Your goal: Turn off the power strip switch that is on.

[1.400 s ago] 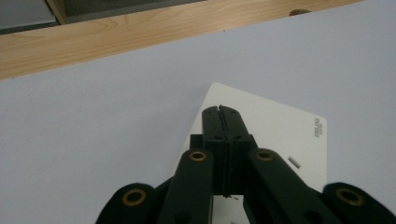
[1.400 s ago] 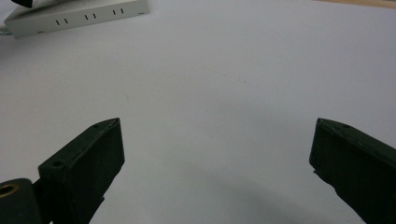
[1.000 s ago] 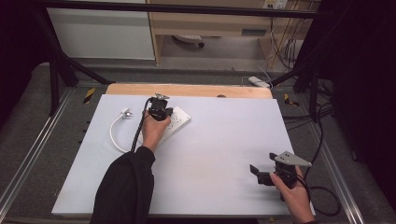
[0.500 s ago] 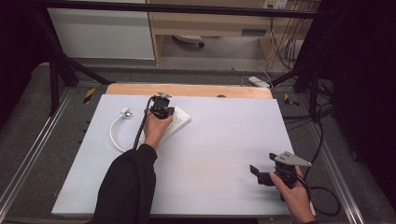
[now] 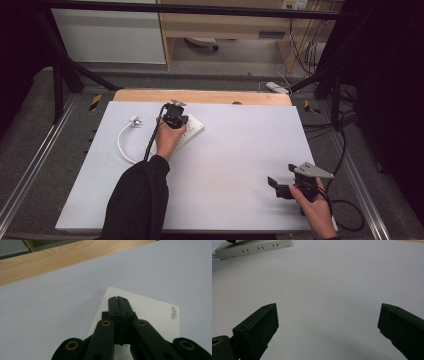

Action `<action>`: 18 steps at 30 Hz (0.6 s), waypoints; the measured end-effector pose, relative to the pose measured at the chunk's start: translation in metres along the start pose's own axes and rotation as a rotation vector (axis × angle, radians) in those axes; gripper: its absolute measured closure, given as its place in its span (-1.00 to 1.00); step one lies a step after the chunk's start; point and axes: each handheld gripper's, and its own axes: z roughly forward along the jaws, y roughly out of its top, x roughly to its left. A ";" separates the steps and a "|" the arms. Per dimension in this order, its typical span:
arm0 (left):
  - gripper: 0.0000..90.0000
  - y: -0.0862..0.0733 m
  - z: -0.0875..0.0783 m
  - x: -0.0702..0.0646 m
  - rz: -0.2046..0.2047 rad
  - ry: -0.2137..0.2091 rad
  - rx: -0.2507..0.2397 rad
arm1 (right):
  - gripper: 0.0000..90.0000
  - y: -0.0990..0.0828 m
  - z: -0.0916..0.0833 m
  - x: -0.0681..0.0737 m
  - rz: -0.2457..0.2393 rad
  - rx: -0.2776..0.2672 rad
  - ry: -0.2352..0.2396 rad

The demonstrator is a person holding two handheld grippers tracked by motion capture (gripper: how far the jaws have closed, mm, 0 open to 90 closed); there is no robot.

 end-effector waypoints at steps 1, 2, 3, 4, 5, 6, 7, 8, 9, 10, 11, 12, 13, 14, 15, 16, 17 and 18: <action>1.00 0.000 -0.001 0.000 -0.001 -0.001 -0.005 | -0.92 0.000 0.000 0.000 0.000 0.000 0.001; 1.00 0.000 -0.001 0.000 -0.001 0.000 -0.008 | -0.92 0.000 0.000 0.000 -0.002 0.001 0.000; 1.00 0.000 -0.002 0.000 -0.003 -0.001 -0.013 | -0.92 0.000 0.000 0.000 -0.001 0.002 0.000; 1.00 0.001 -0.004 0.000 -0.006 -0.002 -0.020 | -0.92 0.000 0.000 0.000 -0.001 0.002 0.000; 1.00 0.002 -0.005 -0.001 -0.009 -0.003 -0.027 | -0.92 0.000 0.000 0.000 -0.002 0.001 0.000; 1.00 0.002 -0.006 -0.001 -0.008 -0.005 -0.032 | -0.92 0.000 0.000 0.001 -0.002 0.000 0.000; 1.00 0.003 -0.007 -0.001 -0.010 -0.009 -0.035 | -0.92 0.000 0.000 0.001 -0.001 -0.001 0.001; 1.00 0.003 -0.008 -0.001 -0.017 -0.017 -0.039 | -0.92 0.000 -0.001 0.001 0.000 -0.001 0.001; 1.00 0.004 -0.009 -0.001 -0.022 -0.022 -0.044 | -0.92 0.000 -0.001 0.001 -0.001 -0.001 0.001; 1.00 0.004 -0.010 -0.001 -0.019 -0.024 -0.048 | -0.92 0.000 0.000 0.001 -0.001 -0.001 0.001; 1.00 0.005 -0.011 -0.002 -0.021 -0.028 -0.057 | -0.92 0.000 0.000 0.001 -0.001 0.000 0.001; 1.00 0.006 -0.012 -0.002 -0.020 -0.030 -0.061 | -0.92 0.000 0.000 0.001 -0.002 0.000 0.000; 1.00 0.006 -0.013 -0.002 -0.015 -0.032 -0.061 | -0.92 0.000 0.000 0.001 -0.003 0.000 0.001; 1.00 0.006 -0.014 -0.002 -0.017 -0.034 -0.067 | -0.92 0.000 0.000 0.001 -0.002 0.001 0.000; 1.00 0.007 -0.015 -0.002 -0.017 -0.036 -0.070 | -0.92 0.000 0.000 0.001 -0.002 0.001 0.000; 1.00 0.007 -0.015 -0.001 -0.015 -0.040 -0.072 | -0.92 0.000 0.000 0.001 -0.002 0.001 0.000; 1.00 0.007 -0.016 -0.001 -0.015 -0.039 -0.075 | -0.92 0.000 0.000 0.001 -0.004 0.001 0.001; 1.00 0.007 -0.017 -0.001 -0.019 -0.040 -0.082 | -0.92 0.000 0.000 0.001 -0.004 0.001 0.001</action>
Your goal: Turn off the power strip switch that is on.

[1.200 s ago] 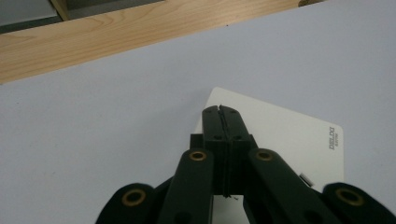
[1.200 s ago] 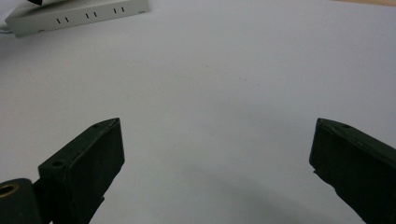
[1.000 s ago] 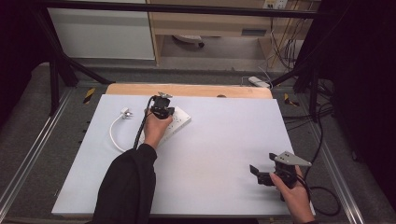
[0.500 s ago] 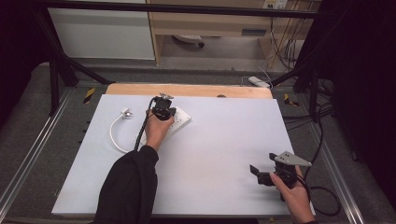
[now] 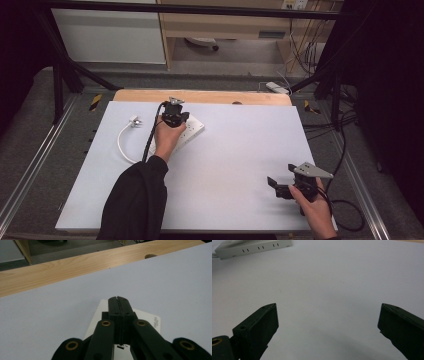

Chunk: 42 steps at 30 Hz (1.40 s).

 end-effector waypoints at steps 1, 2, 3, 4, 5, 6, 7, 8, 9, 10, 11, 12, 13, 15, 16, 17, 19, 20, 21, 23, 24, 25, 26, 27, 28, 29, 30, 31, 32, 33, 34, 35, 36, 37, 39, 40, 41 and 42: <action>1.00 0.000 -0.001 0.001 0.004 -0.001 -0.004 | -0.92 0.000 0.000 0.000 0.000 0.000 0.000; 1.00 0.001 -0.002 0.001 0.005 0.000 -0.011 | -0.92 0.000 0.000 0.000 0.002 0.001 -0.001; 1.00 0.001 -0.003 0.001 0.006 -0.001 -0.019 | -0.92 0.000 0.000 0.000 0.002 0.002 -0.001; 1.00 0.001 -0.004 0.001 0.010 -0.009 -0.030 | -0.92 0.000 0.001 0.000 -0.002 0.002 -0.002; 1.00 0.002 -0.005 0.001 0.021 -0.017 -0.044 | -0.92 0.000 0.001 0.000 0.000 0.003 -0.002; 1.00 0.002 -0.005 0.001 0.026 -0.021 -0.054 | -0.92 0.000 0.001 0.000 -0.001 0.005 -0.003; 1.00 0.002 -0.006 0.000 0.016 -0.026 -0.063 | -0.92 -0.001 0.001 0.000 0.001 0.006 -0.001; 1.00 0.002 -0.007 0.000 0.012 -0.027 -0.065 | -0.92 -0.001 0.001 0.001 -0.001 0.006 -0.001; 1.00 0.002 -0.007 0.000 0.005 -0.027 -0.066 | -0.92 0.000 0.001 0.001 -0.001 0.007 0.000; 1.00 0.002 -0.008 0.000 -0.002 -0.026 -0.071 | -0.92 0.000 0.001 0.001 -0.002 0.007 0.000; 1.00 0.003 -0.009 0.001 -0.009 -0.026 -0.075 | -0.92 0.000 0.001 0.001 -0.002 0.006 -0.001; 1.00 0.003 -0.009 0.001 -0.016 -0.027 -0.081 | -0.92 0.000 0.001 0.001 -0.003 0.006 -0.001; 1.00 0.004 -0.010 0.001 -0.019 -0.029 -0.082 | -0.92 0.000 0.001 0.001 -0.003 0.007 -0.002; 1.00 0.005 -0.012 0.001 -0.027 -0.032 -0.092 | -0.92 0.000 0.001 0.001 -0.002 0.007 -0.004; 1.00 0.006 -0.013 0.001 -0.016 -0.028 -0.093 | -0.92 0.000 0.001 0.001 -0.002 0.007 -0.003; 1.00 0.006 -0.015 0.002 -0.005 -0.022 -0.098 | -0.92 0.000 0.001 0.001 -0.003 0.006 -0.003; 1.00 0.007 -0.018 0.004 -0.006 -0.016 -0.113 | -0.92 0.000 0.001 0.001 -0.001 0.004 0.000; 1.00 0.008 -0.019 0.005 -0.007 -0.015 -0.120 | -0.92 0.000 0.001 0.001 -0.004 0.003 0.000; 1.00 0.009 -0.021 0.006 -0.003 -0.011 -0.126 | -0.92 0.000 0.001 0.001 -0.003 0.003 0.000; 1.00 0.009 -0.023 0.009 -0.014 -0.014 -0.134 | -0.92 0.000 0.001 0.001 -0.003 0.003 -0.001; 1.00 0.009 -0.024 0.010 -0.016 -0.013 -0.134 | -0.92 0.000 0.001 0.001 -0.003 0.003 -0.002; 1.00 0.010 -0.024 0.011 -0.019 -0.015 -0.135 | -0.92 0.000 0.001 0.001 0.000 0.003 -0.002; 1.00 0.010 -0.025 0.012 -0.024 -0.014 -0.134 | -0.92 0.000 0.001 0.001 -0.004 0.003 -0.003; 1.00 0.010 -0.026 0.014 -0.029 -0.013 -0.137 | -0.92 0.000 0.001 0.001 -0.005 0.003 -0.003; 1.00 0.010 -0.027 0.015 -0.028 -0.012 -0.140 | -0.92 0.000 0.001 0.001 -0.005 0.004 -0.002; 1.00 0.010 -0.028 0.016 -0.027 -0.012 -0.145 | -0.92 0.000 0.000 0.001 -0.005 0.004 -0.003; 1.00 0.011 -0.029 0.017 -0.031 -0.016 -0.155 | -0.92 0.000 0.000 0.001 -0.002 0.003 -0.003; 1.00 0.012 -0.031 0.018 -0.033 -0.021 -0.161 | -0.92 0.001 0.000 0.001 -0.004 0.000 -0.003; 1.00 0.012 -0.033 0.019 -0.034 -0.025 -0.166 | -0.92 0.001 0.000 0.001 -0.004 0.000 -0.001; 0.99 0.013 -0.034 0.019 -0.035 -0.023 -0.173 | -0.92 0.001 0.000 0.001 -0.004 0.002 0.001; 0.92 0.014 -0.035 0.019 -0.032 -0.016 -0.178 | -0.92 0.001 0.000 0.001 -0.006 0.001 0.002; 0.86 0.014 -0.036 0.019 -0.036 -0.014 -0.181 | -0.92 0.001 0.000 0.002 -0.006 0.001 0.002; 0.79 0.015 -0.037 0.019 -0.034 -0.011 -0.179 | -0.92 0.001 0.000 0.002 -0.008 0.001 0.003; 0.73 0.015 -0.039 0.019 -0.034 -0.008 -0.182 | -0.92 0.001 0.000 0.002 -0.008 0.001 0.003; 0.62 0.016 -0.041 0.020 -0.031 -0.002 -0.188 | -0.92 0.001 0.000 0.002 -0.004 0.001 0.006; 0.55 0.017 -0.042 0.020 -0.031 0.001 -0.191 | -0.92 0.001 -0.001 0.002 -0.006 -0.002 0.005; 0.47 0.018 -0.042 0.020 -0.036 -0.001 -0.197 | -0.92 0.001 -0.001 0.002 -0.004 -0.003 0.006; 0.42 0.019 -0.043 0.020 -0.030 -0.004 -0.196 | -0.92 0.001 -0.001 0.002 -0.003 -0.004 0.006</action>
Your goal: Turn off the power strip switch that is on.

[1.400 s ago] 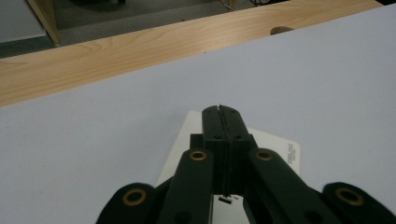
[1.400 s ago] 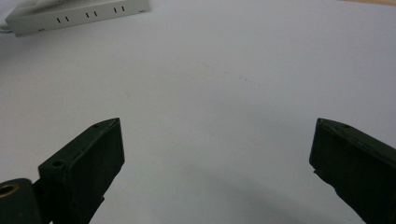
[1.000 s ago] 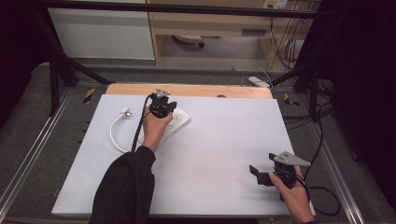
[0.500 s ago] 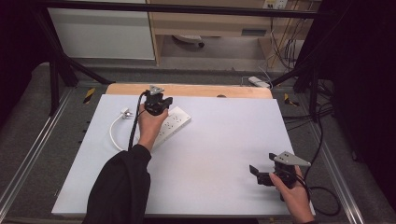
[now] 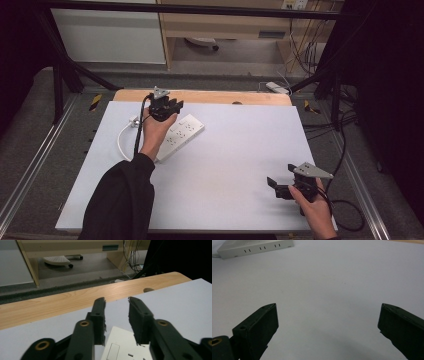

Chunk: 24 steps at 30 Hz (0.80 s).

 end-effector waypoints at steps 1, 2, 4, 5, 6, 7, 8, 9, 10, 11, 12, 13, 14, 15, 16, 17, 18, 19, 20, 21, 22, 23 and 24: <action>0.37 0.001 -0.001 0.000 0.008 0.005 -0.003 | -0.92 0.000 0.000 0.000 -0.001 0.001 0.001; 0.31 0.002 -0.001 -0.001 0.010 0.011 -0.009 | -0.92 0.000 0.000 0.000 0.001 0.001 0.001; 0.16 0.003 -0.003 0.000 0.001 0.013 -0.018 | -0.92 0.000 0.001 0.000 0.003 0.003 0.002; 0.08 0.003 -0.003 0.000 -0.001 0.010 -0.021 | -0.92 0.000 0.001 0.000 0.002 0.004 0.004; 0.02 0.004 -0.004 0.000 -0.006 0.005 -0.021 | -0.92 0.000 0.001 0.000 0.002 0.003 0.003; -0.05 0.004 -0.004 0.000 -0.012 0.003 -0.021 | -0.92 0.000 0.001 0.000 0.002 0.004 0.003; -0.13 0.005 -0.005 0.000 -0.018 0.001 -0.021 | -0.92 0.000 0.001 0.000 0.003 0.004 0.004; -0.19 0.005 -0.006 0.000 -0.024 -0.003 -0.023 | -0.92 0.000 0.001 0.000 0.003 0.004 0.004; -0.24 0.005 -0.007 0.000 -0.028 -0.006 -0.025 | -0.92 0.000 0.001 0.000 0.004 0.004 0.005; -0.30 0.006 -0.008 0.000 -0.031 -0.006 -0.026 | -0.92 0.000 0.001 0.000 0.003 0.003 0.004; -0.37 0.006 -0.009 0.000 -0.033 -0.007 -0.026 | -0.92 0.000 0.001 0.000 0.003 0.003 0.004; -0.42 0.007 -0.010 -0.001 -0.037 -0.010 -0.027 | -0.92 0.000 0.001 0.000 0.003 0.003 0.004; -0.48 0.007 -0.010 -0.001 -0.040 -0.009 -0.028 | -0.92 0.000 0.001 0.000 0.003 0.003 0.004; -0.53 0.008 -0.011 -0.001 -0.044 -0.008 -0.028 | -0.92 0.000 0.001 0.000 0.003 0.004 0.004; -0.58 0.008 -0.012 -0.001 -0.046 -0.008 -0.025 | -0.92 0.000 0.001 0.000 0.004 0.005 0.005; -0.62 0.008 -0.013 -0.001 -0.048 -0.007 -0.024 | -0.92 0.000 0.001 0.000 0.002 0.003 0.003; -0.67 0.009 -0.013 -0.002 -0.048 -0.005 -0.020 | -0.92 0.000 0.001 0.000 0.002 0.005 0.003; -0.71 0.009 -0.014 -0.002 -0.049 -0.006 -0.016 | -0.92 0.000 0.001 0.000 0.002 0.004 0.003; -0.75 0.009 -0.014 -0.002 -0.051 -0.008 -0.014 | -0.92 0.000 0.001 0.000 0.003 0.004 0.003; -0.77 0.009 -0.015 -0.002 -0.051 -0.011 -0.012 | -0.92 0.000 0.001 0.000 0.003 0.004 0.004; -0.79 0.009 -0.016 -0.003 -0.051 -0.016 -0.013 | -0.92 0.000 0.001 0.000 0.003 0.004 0.003; -0.80 0.009 -0.017 -0.004 -0.048 -0.020 -0.011 | -0.92 0.000 0.001 0.000 0.002 0.004 0.004; -0.81 0.009 -0.018 -0.004 -0.045 -0.023 -0.011 | -0.92 0.000 0.001 0.000 0.003 0.004 0.004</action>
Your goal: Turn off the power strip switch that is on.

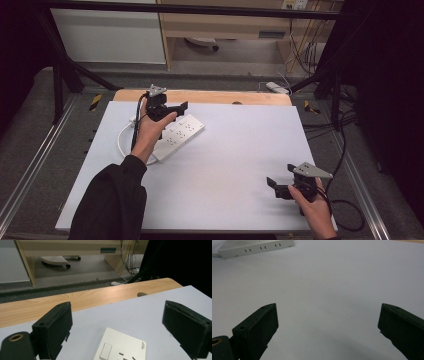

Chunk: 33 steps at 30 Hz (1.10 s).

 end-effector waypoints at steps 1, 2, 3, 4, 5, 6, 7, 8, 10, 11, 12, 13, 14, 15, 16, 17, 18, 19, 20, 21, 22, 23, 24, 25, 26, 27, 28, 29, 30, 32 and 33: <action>-0.82 0.000 -0.001 -0.001 0.004 -0.002 -0.002 | -0.92 0.000 0.000 0.000 0.000 0.000 0.000; -0.82 0.001 -0.002 -0.001 0.008 -0.006 -0.005 | -0.92 0.000 0.000 0.000 0.000 0.000 0.001; -0.82 0.001 -0.003 -0.002 0.011 -0.010 -0.008 | -0.92 0.000 0.000 0.000 -0.001 0.000 0.001; -0.82 0.001 -0.004 -0.002 0.014 -0.012 -0.011 | -0.92 0.000 0.000 0.000 -0.002 0.000 0.001; -0.82 0.002 -0.006 -0.003 0.017 -0.015 -0.014 | -0.92 0.000 0.000 0.000 -0.003 -0.001 0.001; -0.82 0.002 -0.007 -0.003 0.018 -0.017 -0.017 | -0.92 0.000 0.000 0.000 -0.003 0.000 0.001; -0.82 0.002 -0.008 -0.003 0.018 -0.018 -0.017 | -0.92 0.000 0.000 0.000 -0.005 0.000 0.001; -0.82 0.003 -0.009 -0.003 0.017 -0.020 -0.020 | -0.92 0.000 0.001 0.000 -0.006 0.001 0.001; -0.82 0.003 -0.011 -0.004 0.024 -0.024 -0.021 | -0.92 0.000 0.000 0.000 -0.005 0.002 0.001; -0.82 0.003 -0.012 -0.004 0.026 -0.025 -0.022 | -0.92 0.000 0.001 0.000 -0.006 0.001 0.000; -0.82 0.003 -0.014 -0.004 0.028 -0.026 -0.024 | -0.92 0.000 0.001 0.000 -0.006 0.001 0.000; -0.82 0.003 -0.015 -0.003 0.030 -0.027 -0.025 | -0.92 0.000 0.001 0.000 -0.006 0.002 0.001; -0.82 0.003 -0.016 -0.003 0.031 -0.027 -0.025 | -0.92 0.000 0.001 0.000 -0.006 0.001 0.000; -0.82 0.003 -0.017 -0.003 0.032 -0.027 -0.025 | -0.92 0.000 0.001 0.000 -0.006 0.002 0.000; -0.83 0.002 -0.018 -0.003 0.033 -0.027 -0.025 | -0.92 0.000 0.001 0.000 -0.006 0.002 0.000; -0.83 0.002 -0.020 -0.003 0.034 -0.029 -0.026 | -0.92 0.000 0.001 0.000 -0.004 0.002 0.001; -0.84 0.002 -0.021 -0.003 0.035 -0.030 -0.025 | -0.92 0.000 0.001 0.000 -0.004 0.005 0.001; -0.86 0.002 -0.022 -0.003 0.035 -0.029 -0.024 | -0.92 0.000 0.001 0.000 -0.003 0.005 0.002; -0.88 0.002 -0.024 -0.002 0.034 -0.026 -0.023 | -0.92 0.000 0.001 0.000 -0.001 0.005 0.002; -0.88 0.002 -0.025 -0.002 0.033 -0.025 -0.024 | -0.92 0.000 0.001 0.000 -0.004 0.005 0.001; -0.88 0.002 -0.026 -0.002 0.033 -0.024 -0.025 | -0.92 0.000 0.001 0.000 -0.003 0.005 0.001; -0.88 0.002 -0.028 -0.001 0.034 -0.026 -0.025 | -0.92 0.000 0.001 0.000 -0.003 0.003 0.000; -0.88 0.003 -0.029 -0.001 0.034 -0.026 -0.027 | -0.92 0.000 0.001 0.000 -0.003 0.002 0.000; -0.88 0.003 -0.031 -0.001 0.034 -0.028 -0.028 | -0.92 0.000 0.001 0.000 -0.003 0.003 0.000; -0.88 0.003 -0.032 -0.001 0.034 -0.029 -0.029 | -0.92 0.000 0.001 0.000 -0.004 0.003 -0.001; -0.88 0.004 -0.034 -0.001 0.034 -0.032 -0.032 | -0.92 0.000 0.001 0.000 -0.001 0.003 0.000; -0.88 0.004 -0.036 -0.001 0.035 -0.032 -0.035 | -0.92 0.000 0.001 0.000 -0.003 0.003 -0.001; -0.88 0.004 -0.037 -0.001 0.034 -0.033 -0.035 | -0.92 0.000 0.001 0.000 -0.003 0.003 -0.001; -0.88 0.004 -0.039 -0.001 0.034 -0.034 -0.036 | -0.92 0.000 0.001 0.000 -0.002 0.003 0.000; -0.88 0.003 -0.042 -0.002 0.032 -0.037 -0.038 | -0.92 0.000 0.001 0.000 -0.003 0.003 0.000; -0.88 0.003 -0.044 -0.002 0.032 -0.040 -0.037 | -0.92 0.000 0.001 0.000 -0.002 0.004 0.001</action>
